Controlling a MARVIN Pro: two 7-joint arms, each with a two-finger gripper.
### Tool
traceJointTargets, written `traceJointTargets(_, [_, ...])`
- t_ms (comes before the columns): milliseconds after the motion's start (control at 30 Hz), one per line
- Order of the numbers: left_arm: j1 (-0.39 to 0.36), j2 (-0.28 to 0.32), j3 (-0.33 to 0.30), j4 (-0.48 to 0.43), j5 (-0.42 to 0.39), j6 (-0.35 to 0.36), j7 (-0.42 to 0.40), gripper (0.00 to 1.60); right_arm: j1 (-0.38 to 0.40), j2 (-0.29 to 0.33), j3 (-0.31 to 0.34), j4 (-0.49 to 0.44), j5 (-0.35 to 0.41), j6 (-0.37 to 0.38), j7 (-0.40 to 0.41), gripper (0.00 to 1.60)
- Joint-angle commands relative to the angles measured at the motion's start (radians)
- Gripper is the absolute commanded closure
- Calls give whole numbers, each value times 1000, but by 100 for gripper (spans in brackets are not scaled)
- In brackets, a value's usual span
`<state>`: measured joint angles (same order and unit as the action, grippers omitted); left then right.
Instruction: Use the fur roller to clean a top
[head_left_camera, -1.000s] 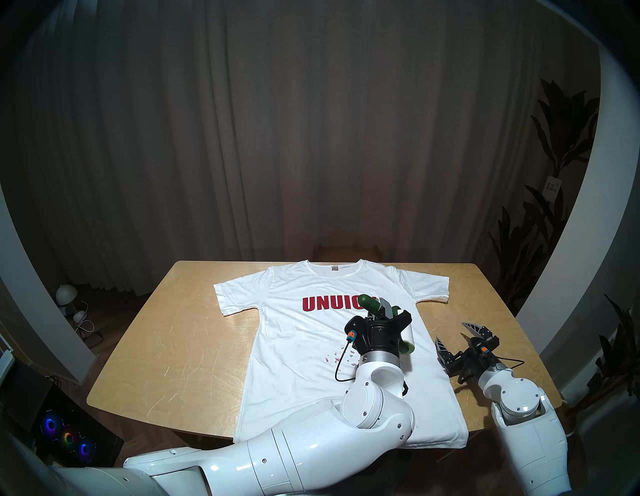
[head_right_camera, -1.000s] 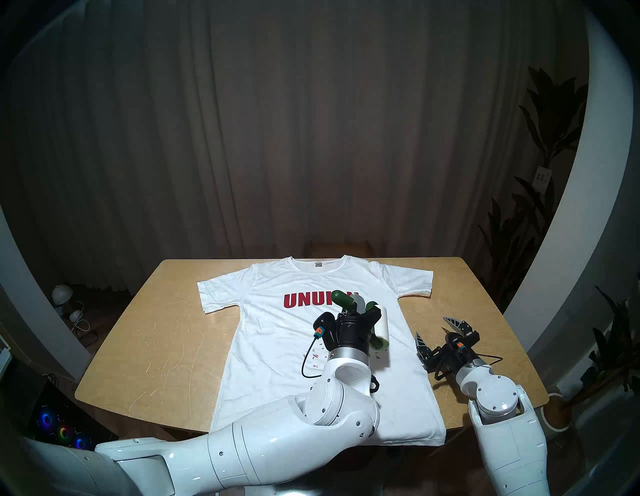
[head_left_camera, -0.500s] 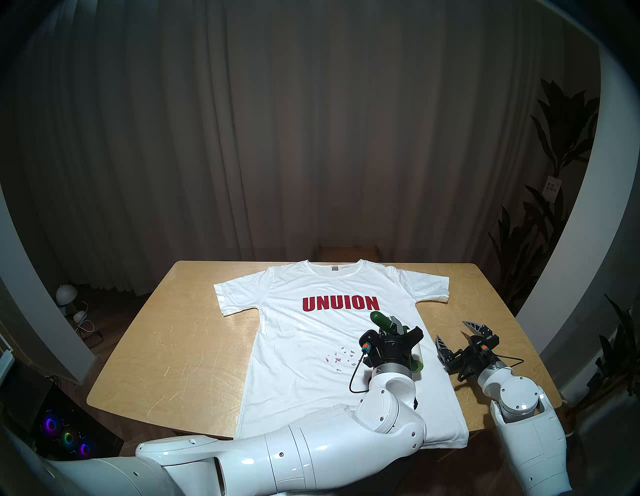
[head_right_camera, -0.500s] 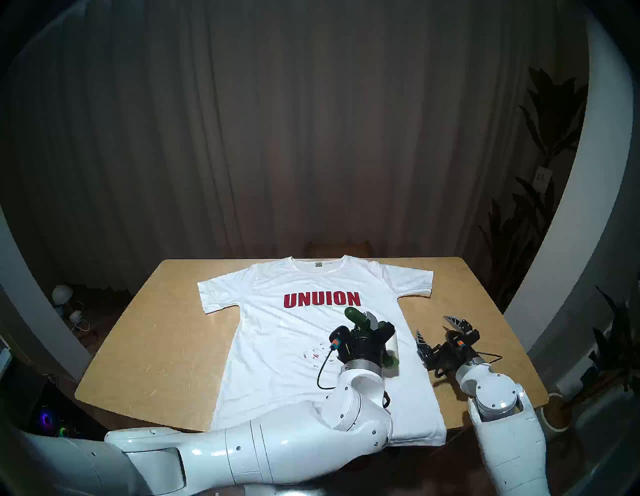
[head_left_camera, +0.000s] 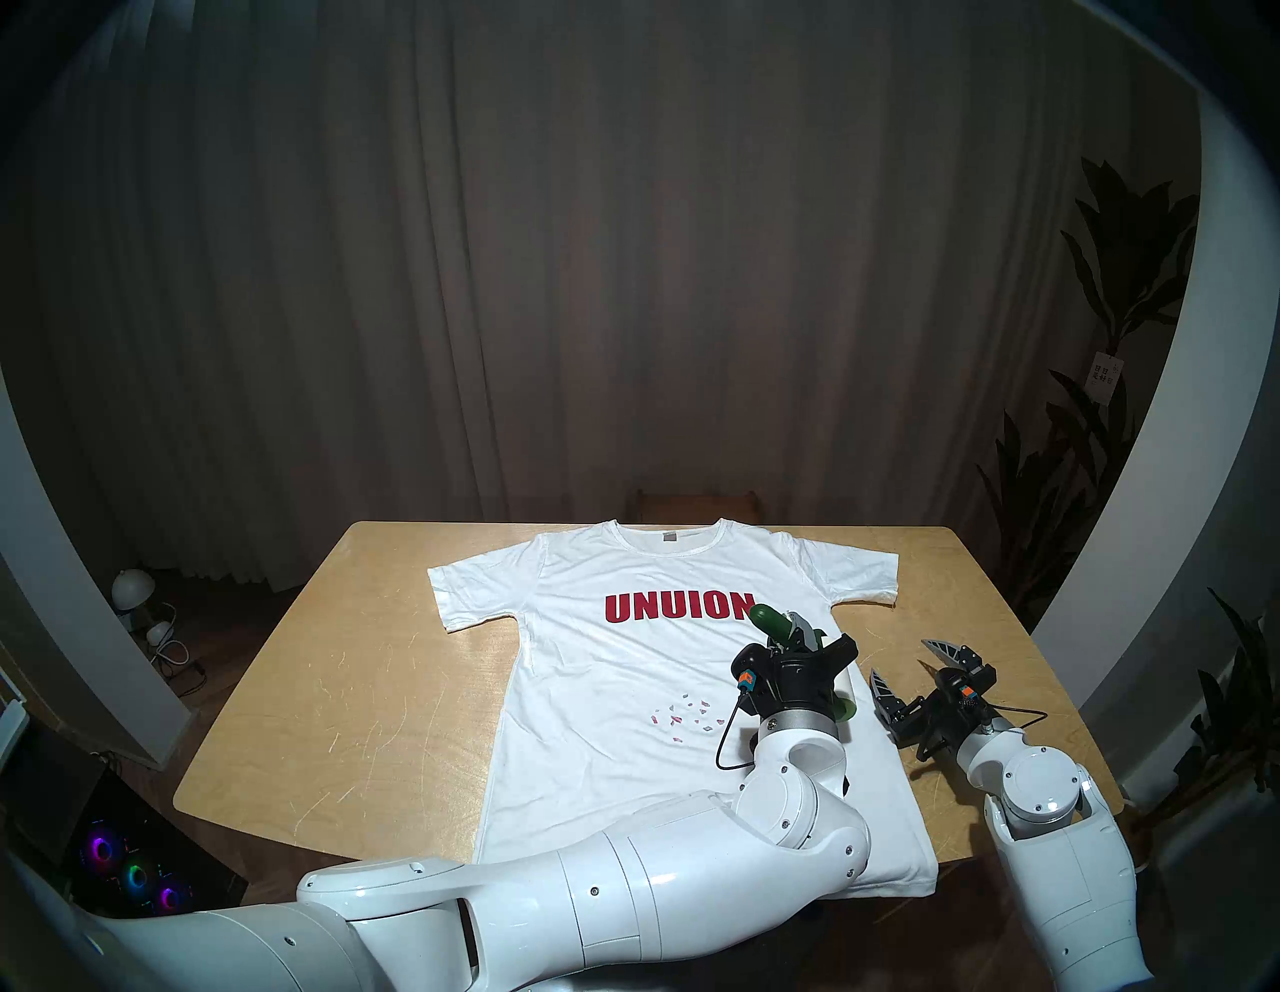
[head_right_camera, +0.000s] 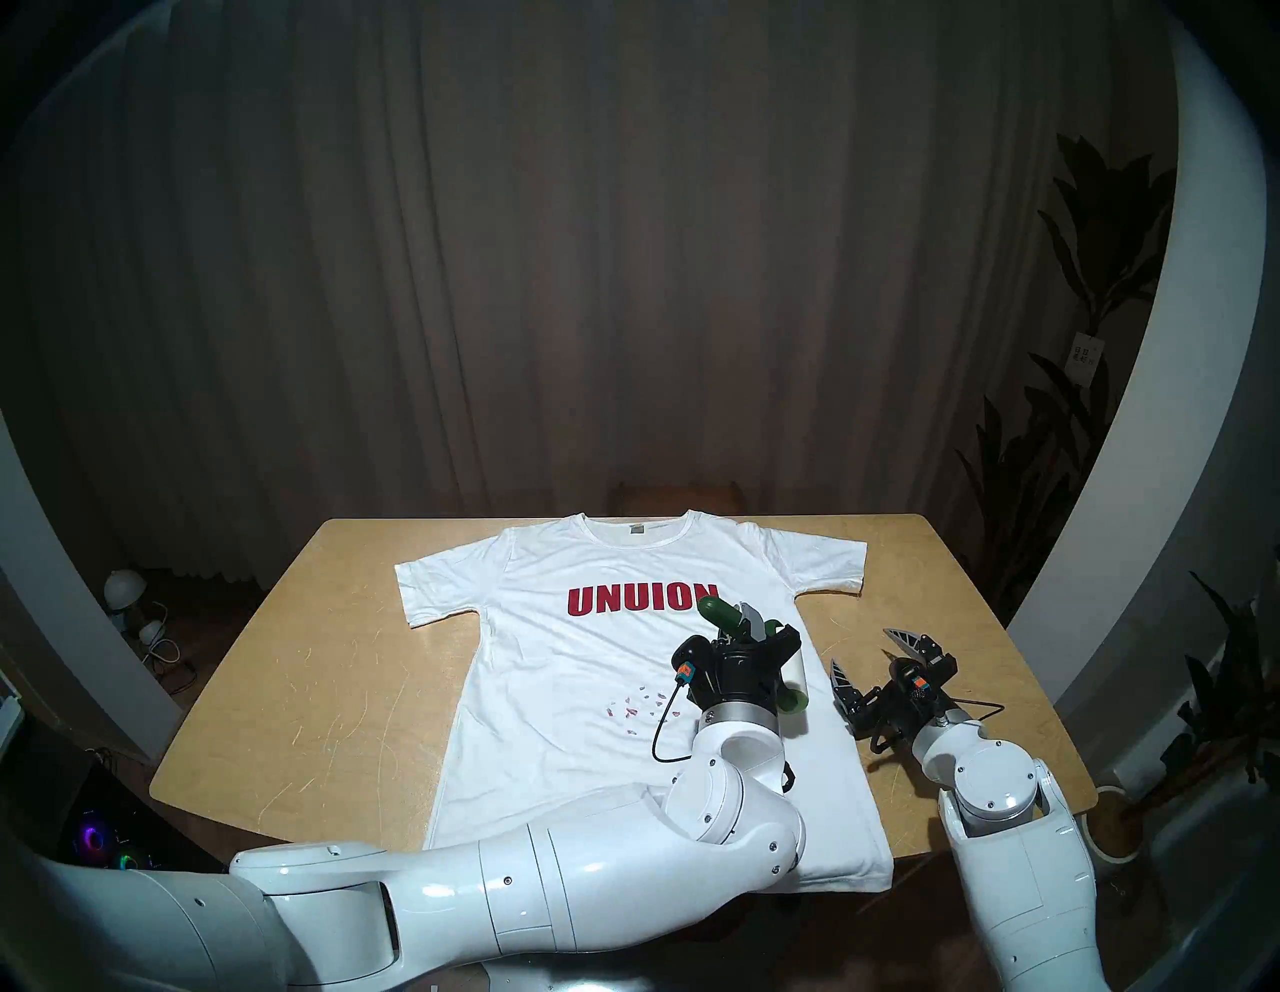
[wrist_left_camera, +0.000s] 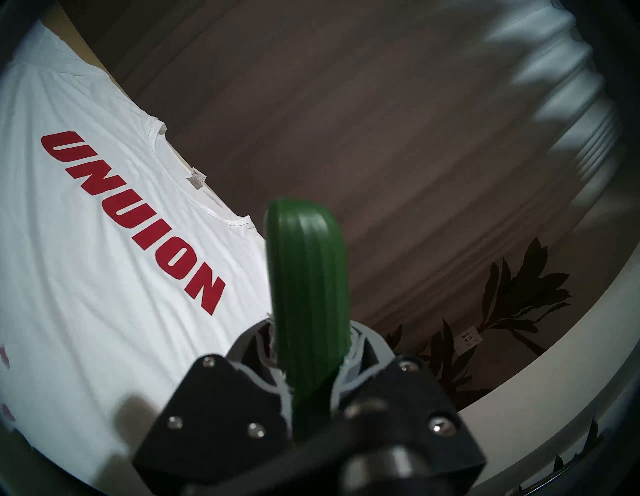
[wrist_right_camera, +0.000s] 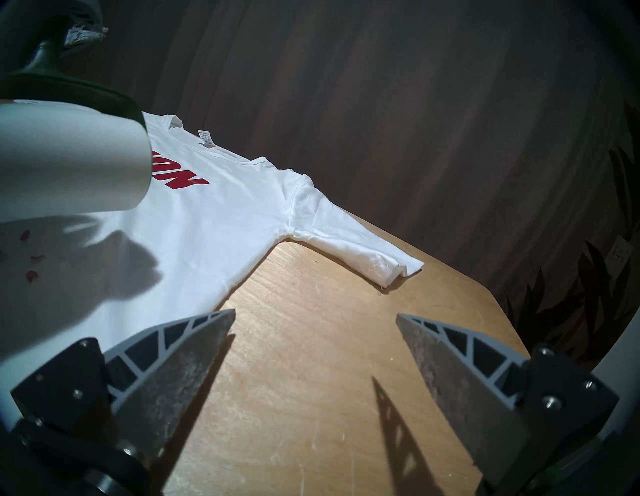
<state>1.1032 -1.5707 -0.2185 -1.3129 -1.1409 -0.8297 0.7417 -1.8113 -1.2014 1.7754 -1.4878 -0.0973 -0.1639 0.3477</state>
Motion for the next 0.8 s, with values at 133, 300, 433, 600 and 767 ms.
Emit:
traceJointTargets(133, [-72,-56,71,24,-64,-72,3,160,19,9,2,8,-15,3,2,0])
traceJointTargets(300, [-59,-73,45,65,-79,-77,-8,160,20,3,4,7,-16,5,1,0])
traceJointTargets(433, [-61,-76,41,77,-91,-80,-18,160,17,-1,6,2,-16,9,-1,0])
traceJointTargets(600, [-60,-68,47,72,-120,-80,-33,160,12,-4,6,-6,-22,12,-5,0])
traceJointTargets(767, [-87,-64,138,118,-103,-130,-59,160,3,-7,3,-18,-29,31,-2,0])
